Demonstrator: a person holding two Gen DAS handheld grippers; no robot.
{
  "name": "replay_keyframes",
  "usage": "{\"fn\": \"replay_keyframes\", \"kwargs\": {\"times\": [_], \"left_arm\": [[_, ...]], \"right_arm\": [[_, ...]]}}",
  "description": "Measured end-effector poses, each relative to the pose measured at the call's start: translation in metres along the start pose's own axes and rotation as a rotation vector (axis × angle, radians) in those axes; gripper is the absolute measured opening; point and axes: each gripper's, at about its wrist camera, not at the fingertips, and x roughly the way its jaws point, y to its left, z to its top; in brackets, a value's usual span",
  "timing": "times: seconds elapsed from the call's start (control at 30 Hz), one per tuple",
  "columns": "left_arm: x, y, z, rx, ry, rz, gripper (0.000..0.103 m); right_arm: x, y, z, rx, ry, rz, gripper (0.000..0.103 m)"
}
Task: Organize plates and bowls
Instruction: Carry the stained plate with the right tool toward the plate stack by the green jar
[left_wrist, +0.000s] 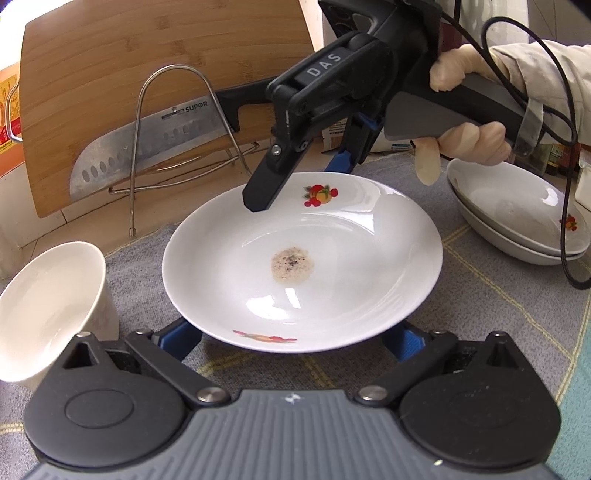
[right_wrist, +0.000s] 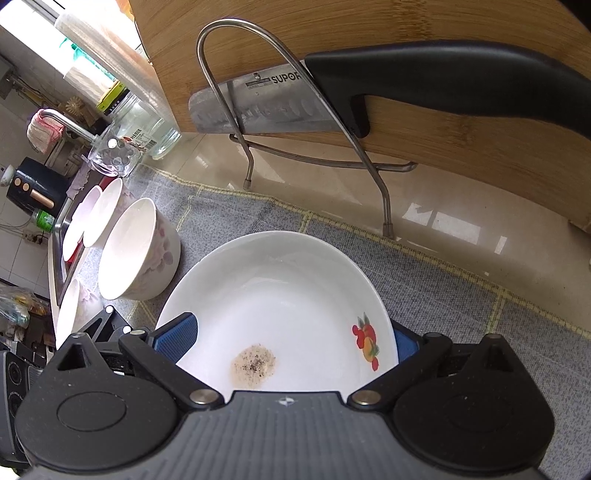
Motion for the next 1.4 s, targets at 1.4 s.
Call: {"fn": "replay_keyframes", "kwargs": {"times": [1.4], "left_arm": [[-0.057, -0.031, 0.022, 0.171, 0.049, -0.145, 0.102]], "right_arm": [[-0.071, 0.052, -0.075, 0.029, -0.110, -0.041, 0.103]]}}
